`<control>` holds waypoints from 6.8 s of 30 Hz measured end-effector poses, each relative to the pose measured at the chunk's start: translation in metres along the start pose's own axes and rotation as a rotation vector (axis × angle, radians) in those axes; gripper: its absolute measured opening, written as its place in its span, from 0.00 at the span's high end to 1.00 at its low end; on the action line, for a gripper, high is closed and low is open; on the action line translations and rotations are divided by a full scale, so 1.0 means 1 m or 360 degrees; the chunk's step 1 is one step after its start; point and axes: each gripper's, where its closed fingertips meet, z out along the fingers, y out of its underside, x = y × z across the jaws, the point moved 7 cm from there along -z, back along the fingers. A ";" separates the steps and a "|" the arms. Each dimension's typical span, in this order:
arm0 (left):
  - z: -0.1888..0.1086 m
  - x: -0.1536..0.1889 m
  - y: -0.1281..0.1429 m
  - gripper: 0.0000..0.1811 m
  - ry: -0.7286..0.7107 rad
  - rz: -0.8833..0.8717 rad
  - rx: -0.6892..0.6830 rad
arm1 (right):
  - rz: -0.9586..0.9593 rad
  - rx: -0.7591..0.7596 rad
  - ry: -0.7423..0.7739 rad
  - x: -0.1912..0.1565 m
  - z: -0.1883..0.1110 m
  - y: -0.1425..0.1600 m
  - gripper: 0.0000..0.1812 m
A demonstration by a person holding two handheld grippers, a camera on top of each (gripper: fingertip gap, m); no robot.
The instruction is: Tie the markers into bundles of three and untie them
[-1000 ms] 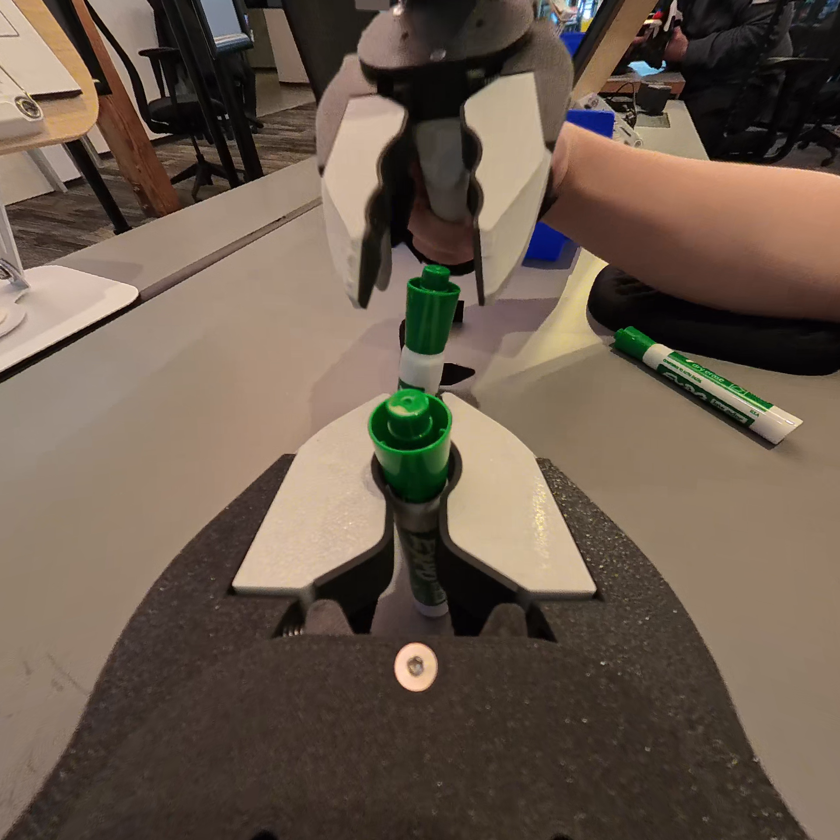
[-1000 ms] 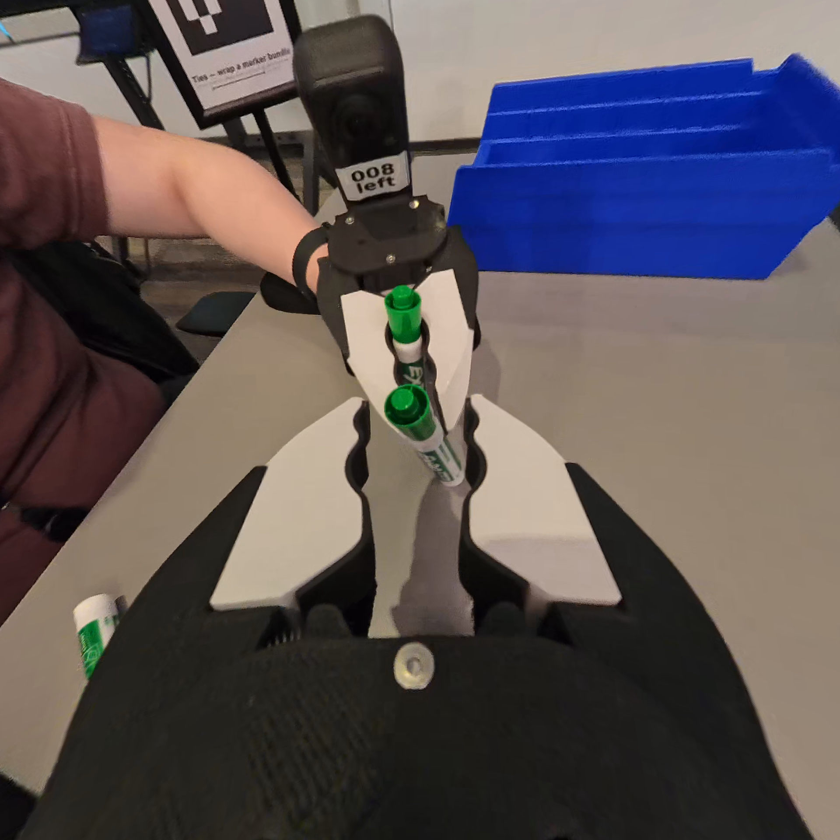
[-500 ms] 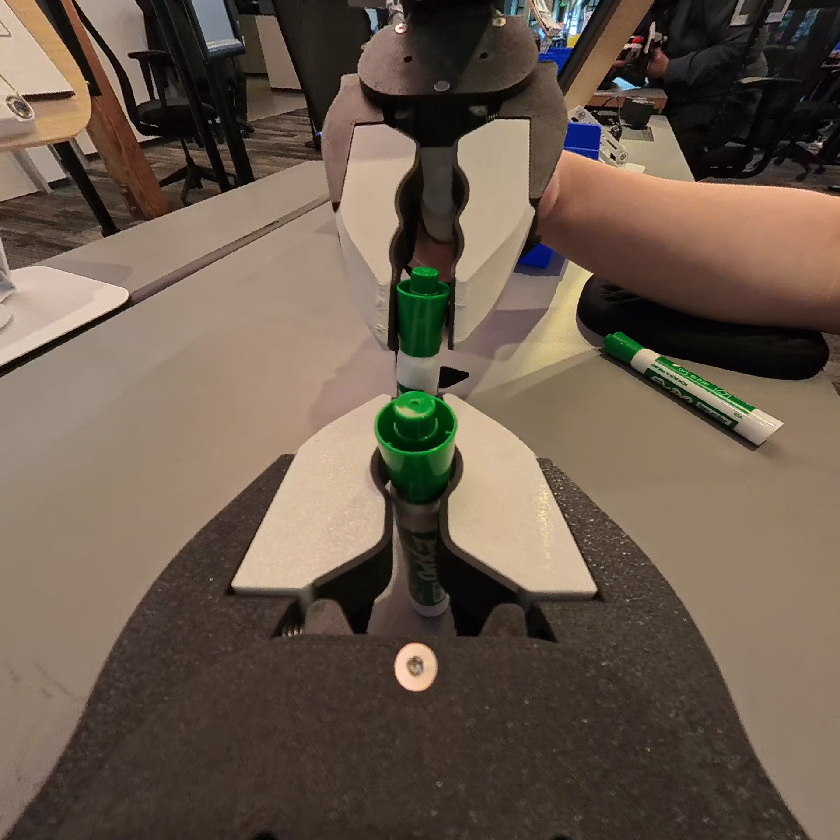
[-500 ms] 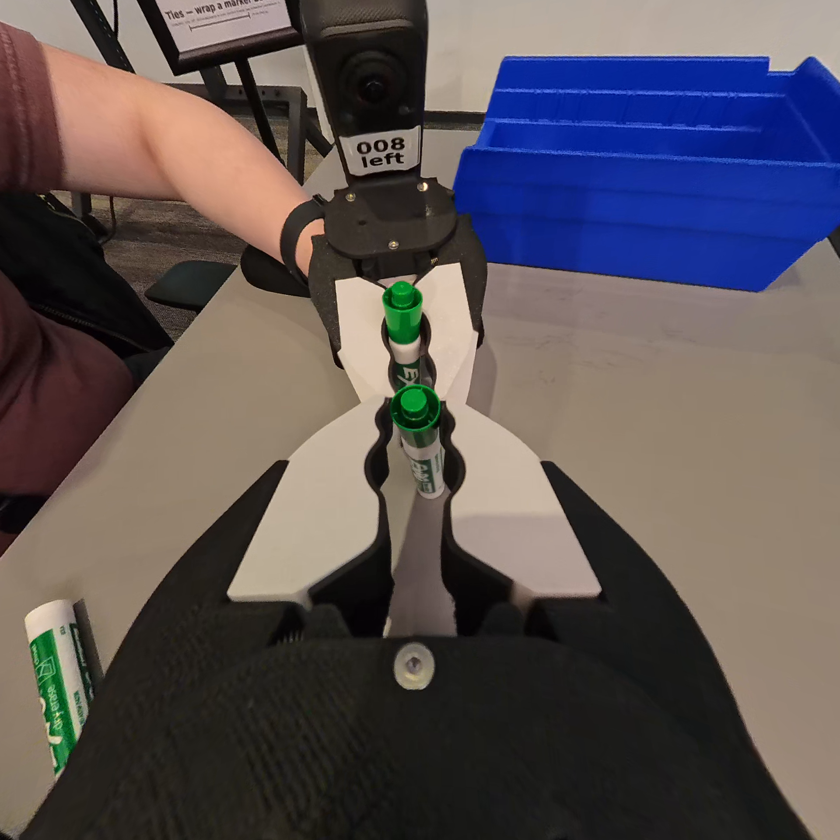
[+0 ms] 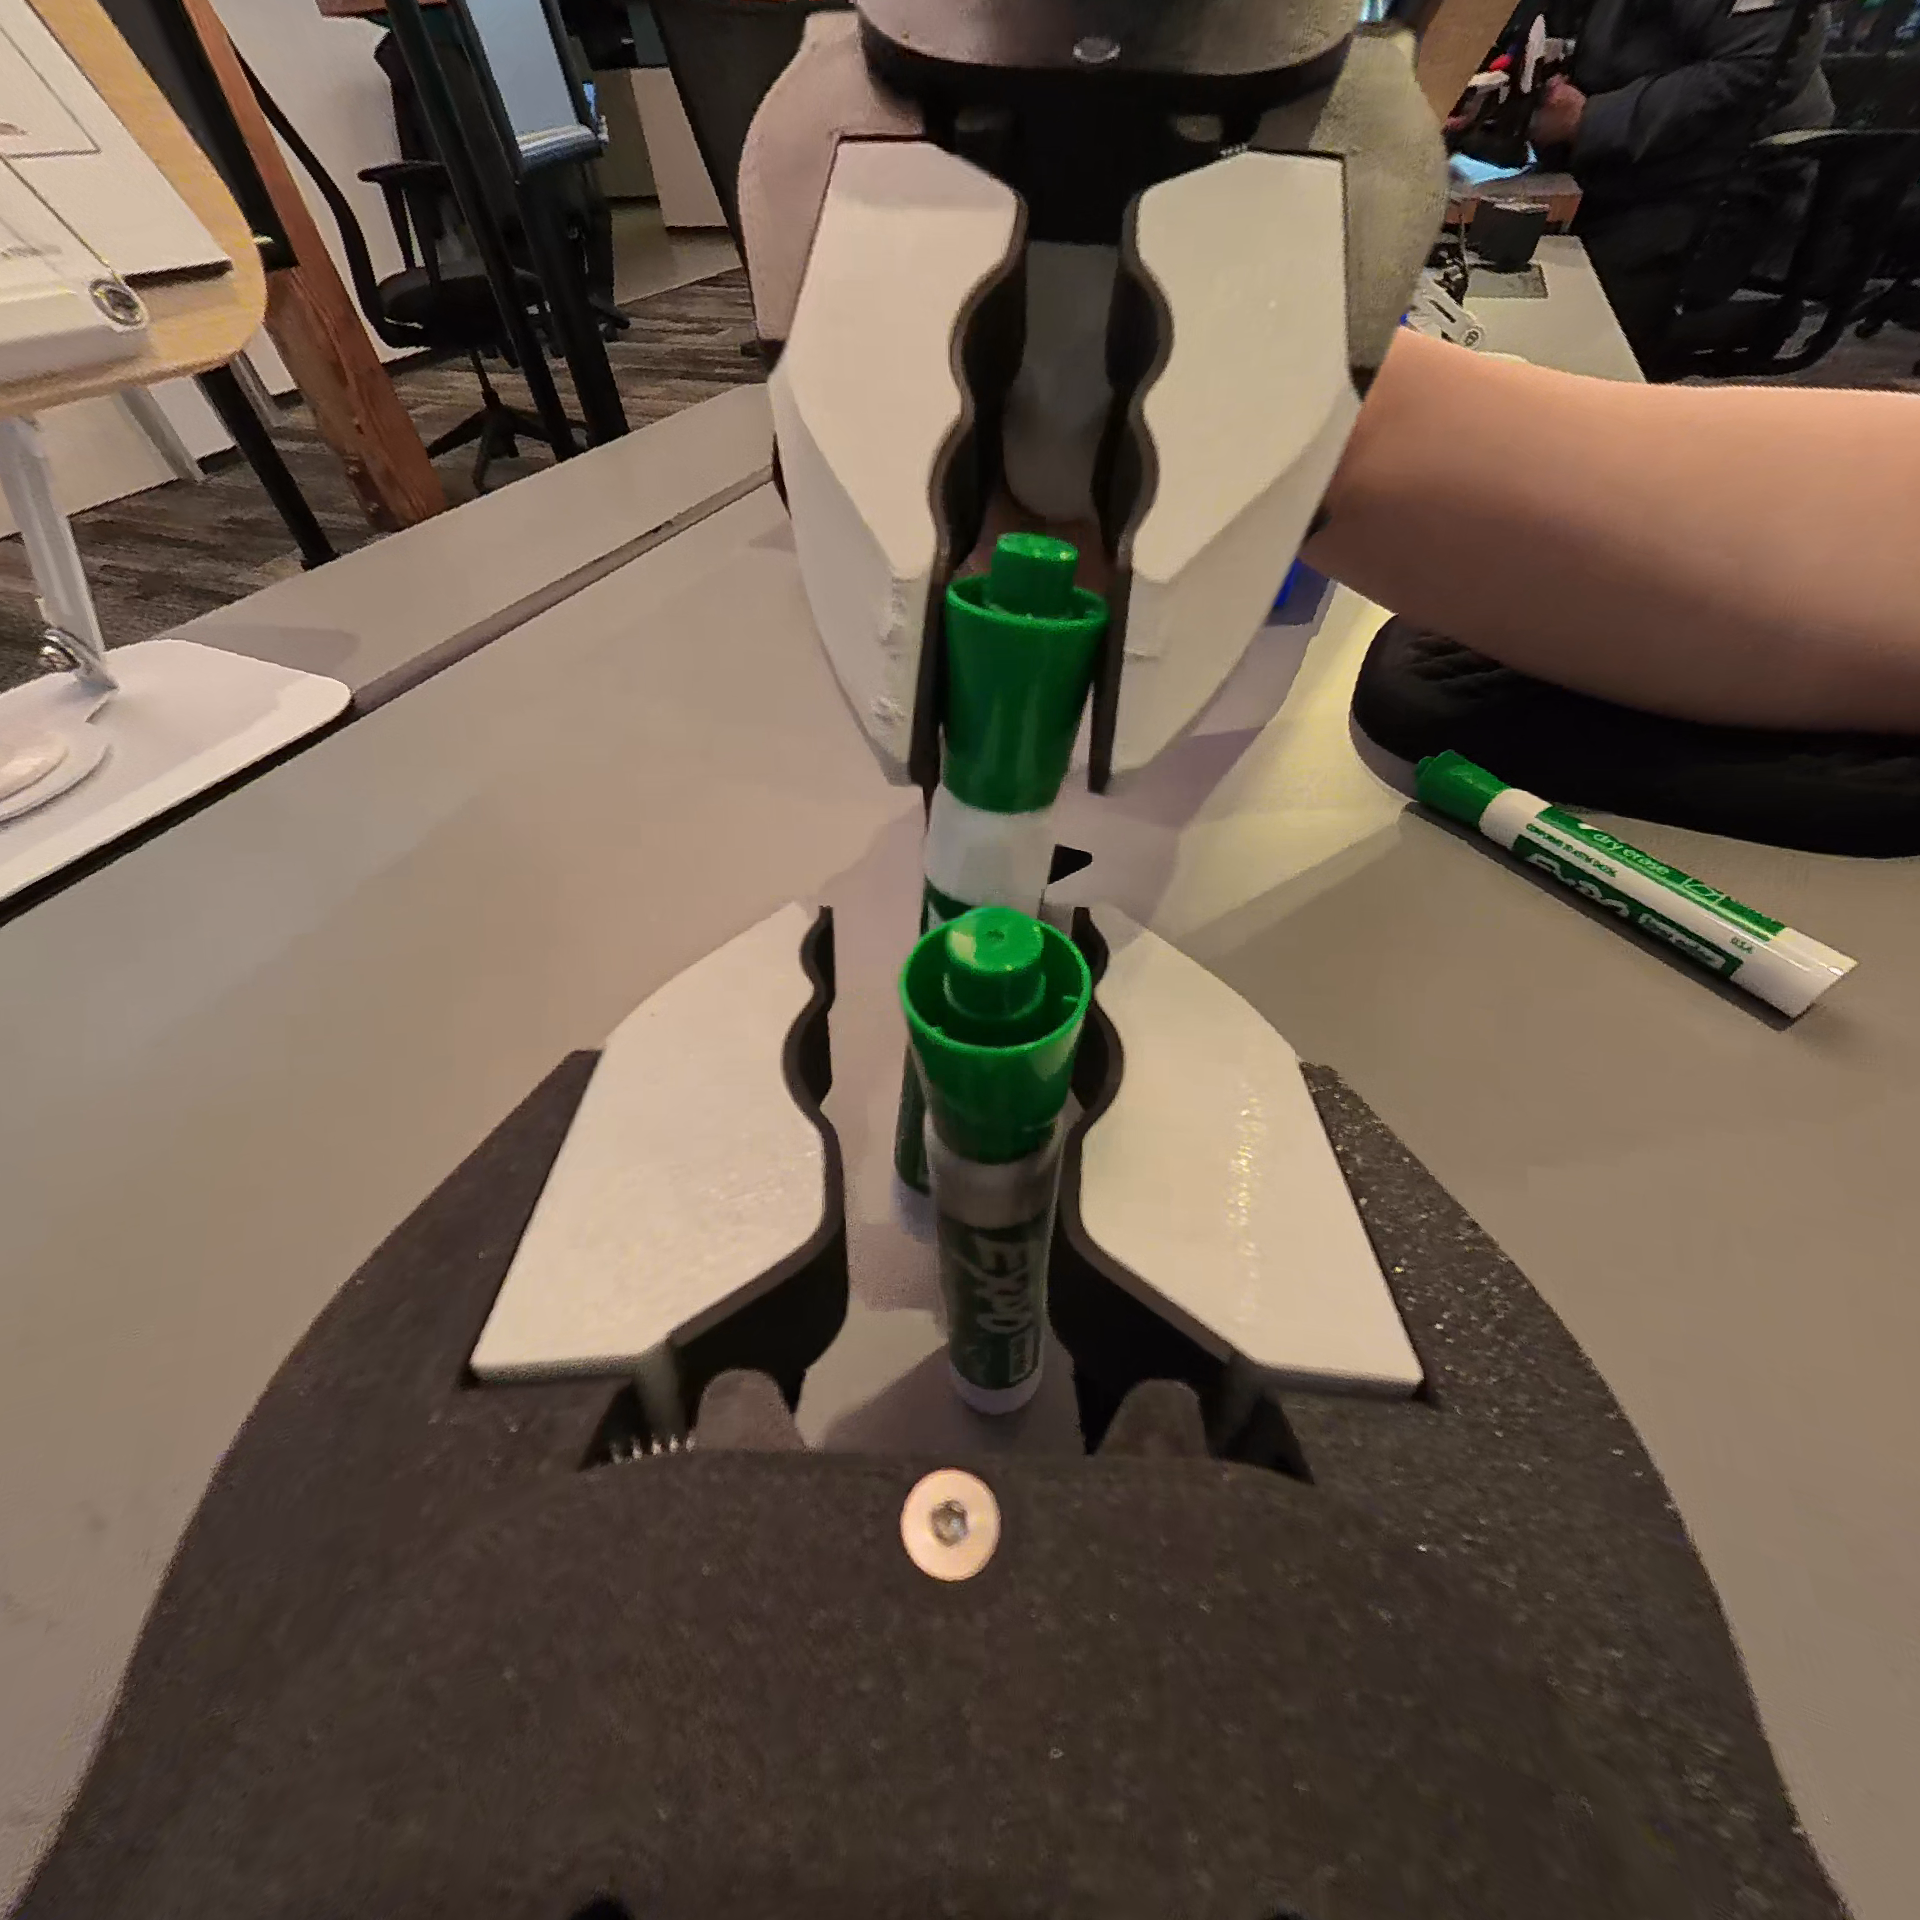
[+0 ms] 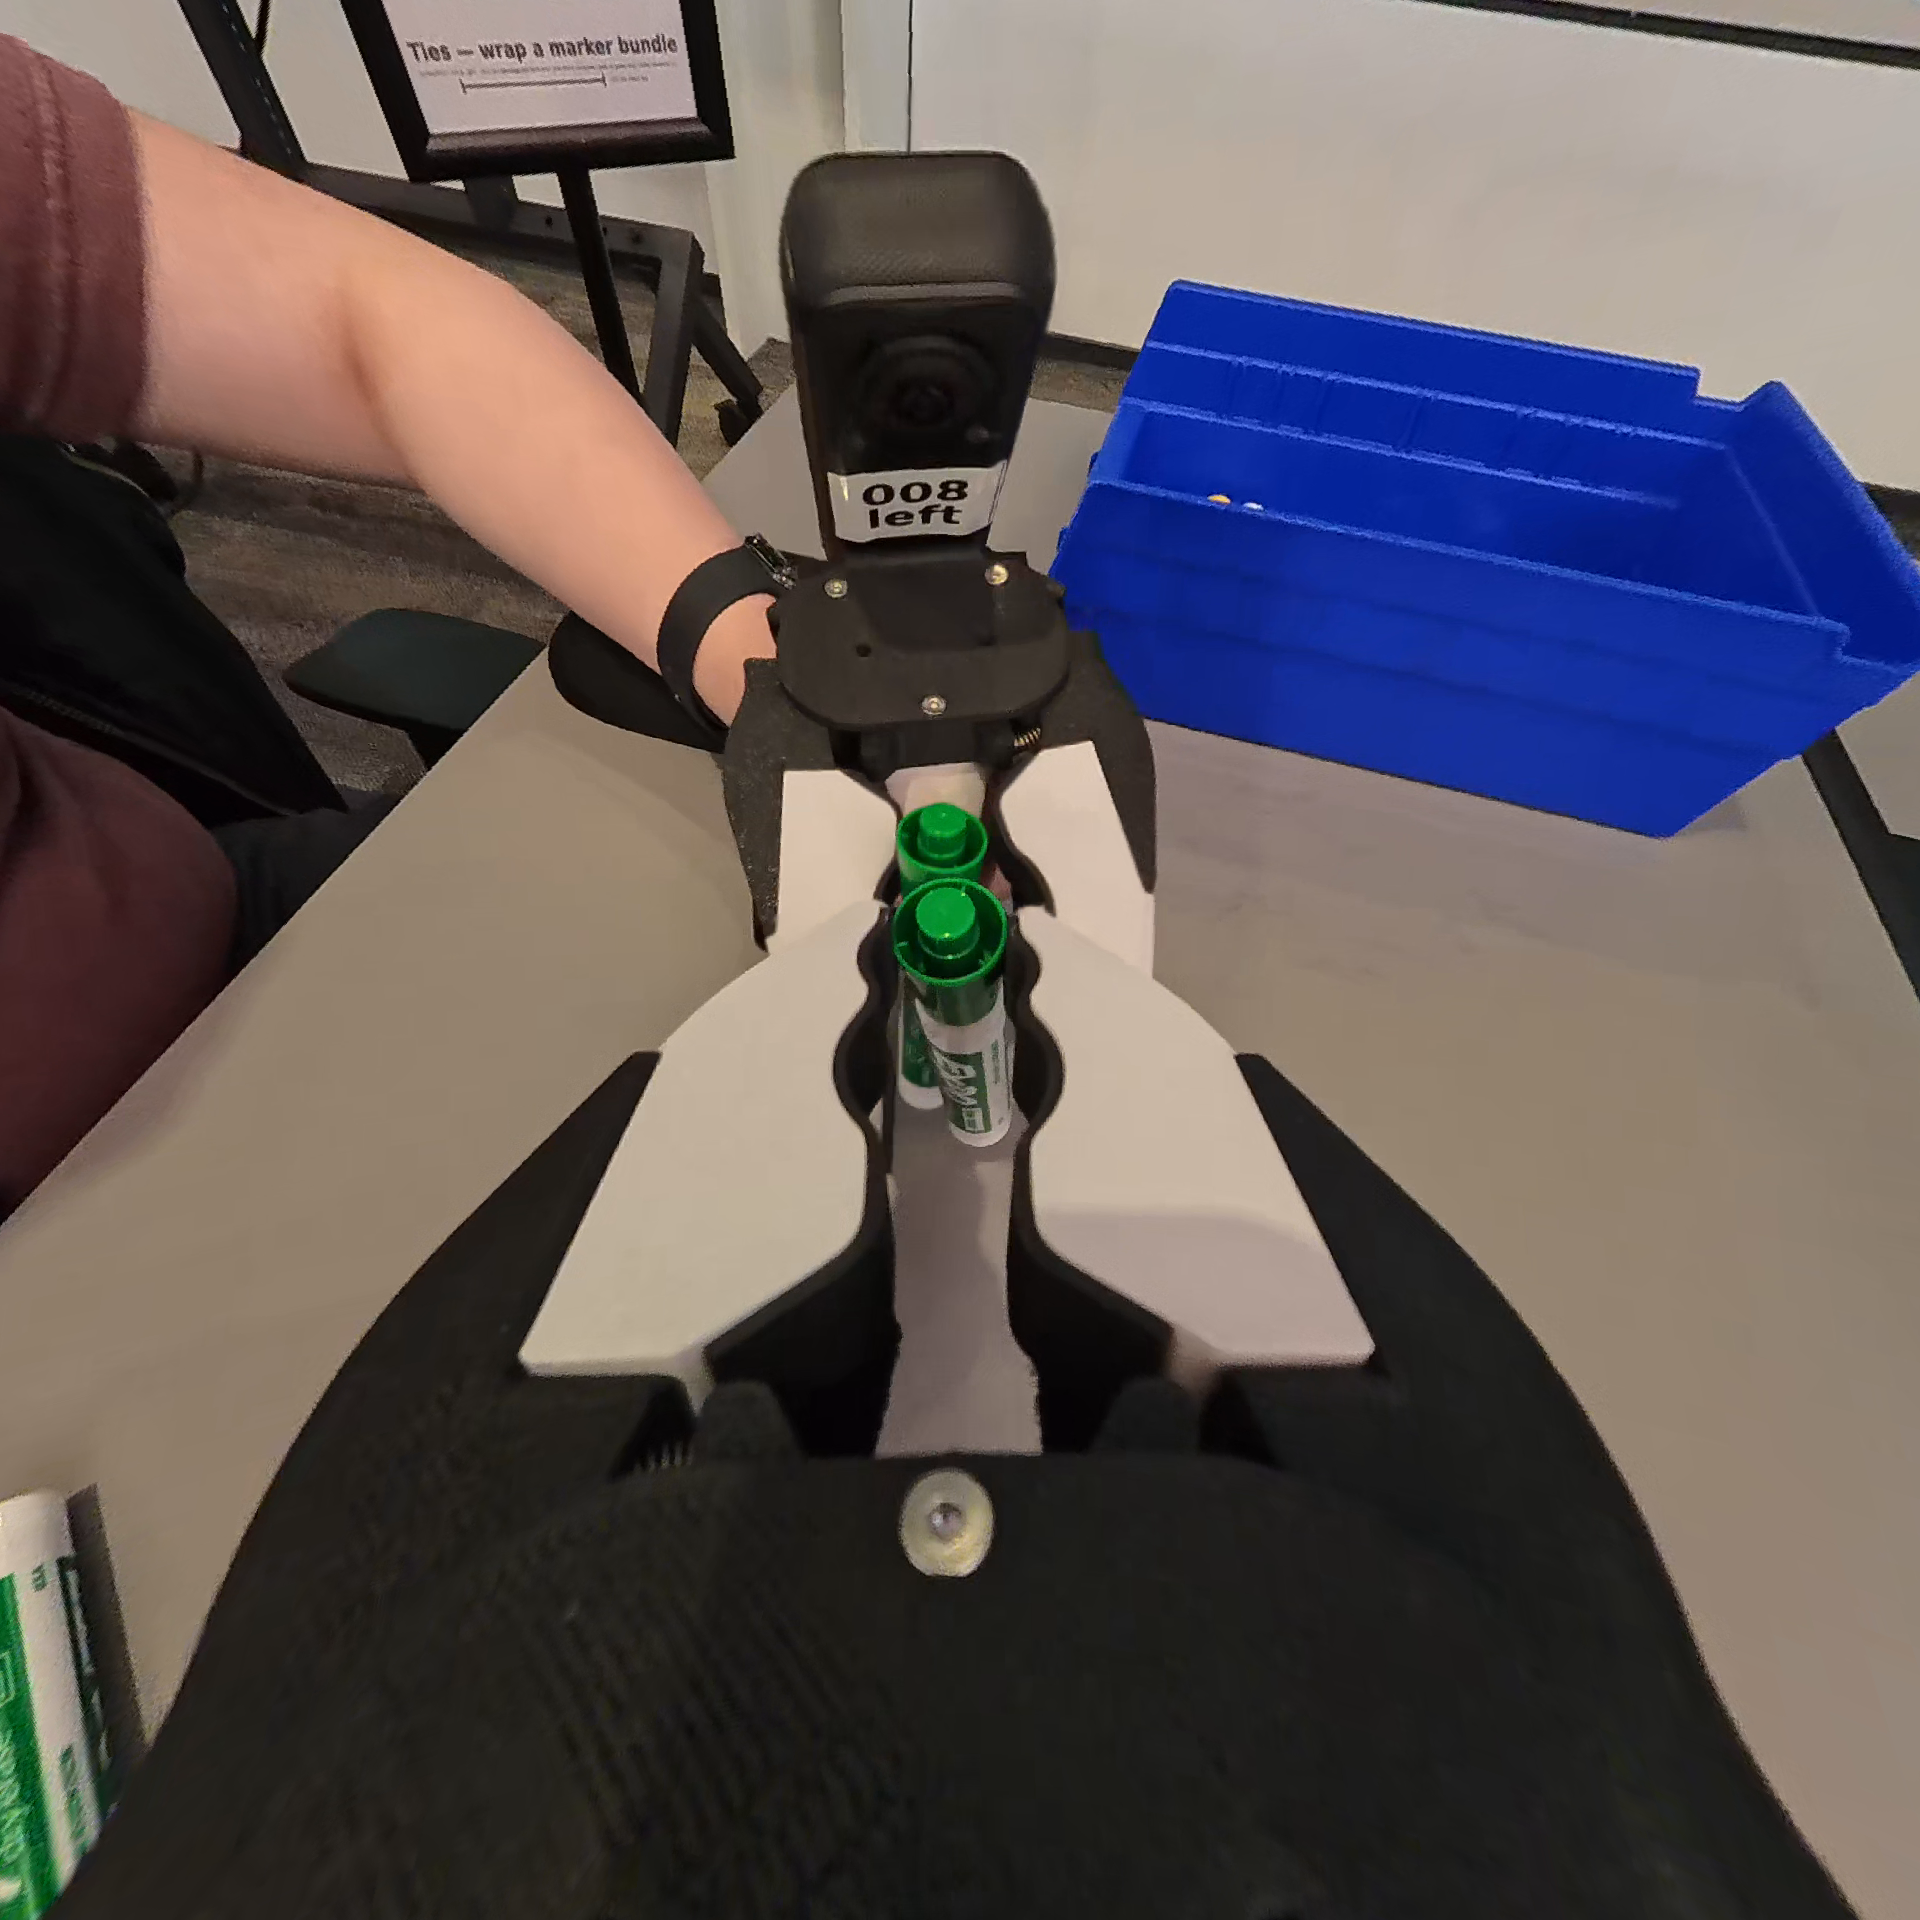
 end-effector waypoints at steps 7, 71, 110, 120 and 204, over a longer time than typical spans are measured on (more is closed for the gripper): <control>0.000 0.000 0.000 0.70 -0.0033 0.0016 -0.0002 | 0.0088 0.0035 0.0022 0.009 0.010 -0.001 0.89; 0.013 -0.001 0.006 0.76 -0.0081 0.0035 -0.0206 | 0.0119 0.0104 -0.0082 0.017 0.017 0.000 0.89; -0.032 0.004 0.009 0.37 -0.0299 -0.0140 -0.0168 | 0.0217 0.0125 -0.0177 0.033 0.035 0.003 0.88; -0.038 0.004 0.012 0.38 -0.0283 -0.0162 -0.0185 | 0.0222 0.0138 -0.0172 0.033 0.036 0.003 0.88; -0.009 -0.010 0.012 0.62 -0.0078 -0.0164 -0.0212 | 0.0216 0.0368 0.0036 0.044 -0.035 -0.006 0.86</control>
